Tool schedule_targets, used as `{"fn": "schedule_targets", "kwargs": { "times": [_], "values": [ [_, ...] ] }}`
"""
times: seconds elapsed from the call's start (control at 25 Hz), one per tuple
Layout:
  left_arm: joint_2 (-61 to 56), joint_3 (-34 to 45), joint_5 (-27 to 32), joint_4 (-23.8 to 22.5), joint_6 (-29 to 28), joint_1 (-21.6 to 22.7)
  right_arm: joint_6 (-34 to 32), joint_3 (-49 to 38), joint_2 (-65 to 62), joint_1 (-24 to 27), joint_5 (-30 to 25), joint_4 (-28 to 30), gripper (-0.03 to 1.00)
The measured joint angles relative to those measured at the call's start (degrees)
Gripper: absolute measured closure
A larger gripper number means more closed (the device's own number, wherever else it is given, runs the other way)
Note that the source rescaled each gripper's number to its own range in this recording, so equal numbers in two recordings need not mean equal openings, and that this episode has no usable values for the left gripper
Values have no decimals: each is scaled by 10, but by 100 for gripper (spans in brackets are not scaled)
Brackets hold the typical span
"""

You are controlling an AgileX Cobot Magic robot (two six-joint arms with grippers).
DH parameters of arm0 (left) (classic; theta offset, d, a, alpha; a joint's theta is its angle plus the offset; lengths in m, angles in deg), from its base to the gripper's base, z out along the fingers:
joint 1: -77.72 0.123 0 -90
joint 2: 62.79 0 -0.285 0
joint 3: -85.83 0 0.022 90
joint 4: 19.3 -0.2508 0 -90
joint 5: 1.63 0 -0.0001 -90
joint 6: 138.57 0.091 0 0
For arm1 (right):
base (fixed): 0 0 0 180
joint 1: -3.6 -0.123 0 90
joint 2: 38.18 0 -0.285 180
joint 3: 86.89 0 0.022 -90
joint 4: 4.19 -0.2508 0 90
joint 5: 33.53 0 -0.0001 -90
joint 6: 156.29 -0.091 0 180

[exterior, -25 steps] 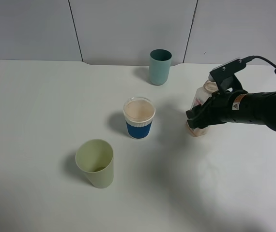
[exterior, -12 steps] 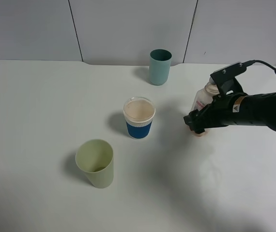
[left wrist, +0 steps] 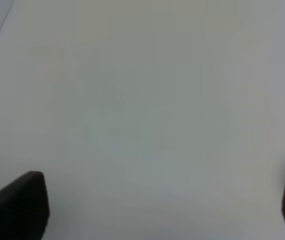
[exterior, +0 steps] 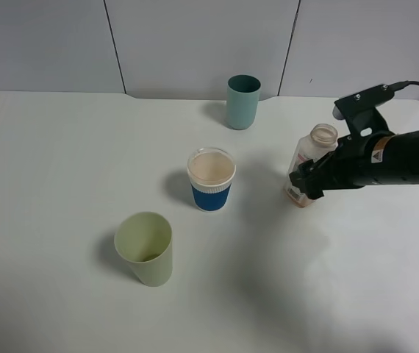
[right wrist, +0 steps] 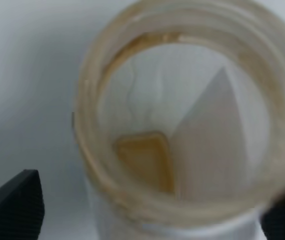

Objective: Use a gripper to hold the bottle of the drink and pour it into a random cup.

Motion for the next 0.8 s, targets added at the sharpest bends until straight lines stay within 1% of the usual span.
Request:
{"fn": "schedule_targets", "kwargs": {
  "times": [0.32,0.48,0.6,0.68,0.8],
  "values": [
    [0,0,0,0,0,0,-1,0,-110,0,-37,0,21],
    [0,0,0,0,0,0,2,-1,-180,0,-39,0,21],
    [0,0,0,0,0,0,20,-1,-230,2,-43,0,21],
    [0,0,0,0,0,0,37,0,-258,15,-51,-3,21],
    [0,0,0,0,0,0,48,0,-285,54,-65,-4,21]
  ]
}}
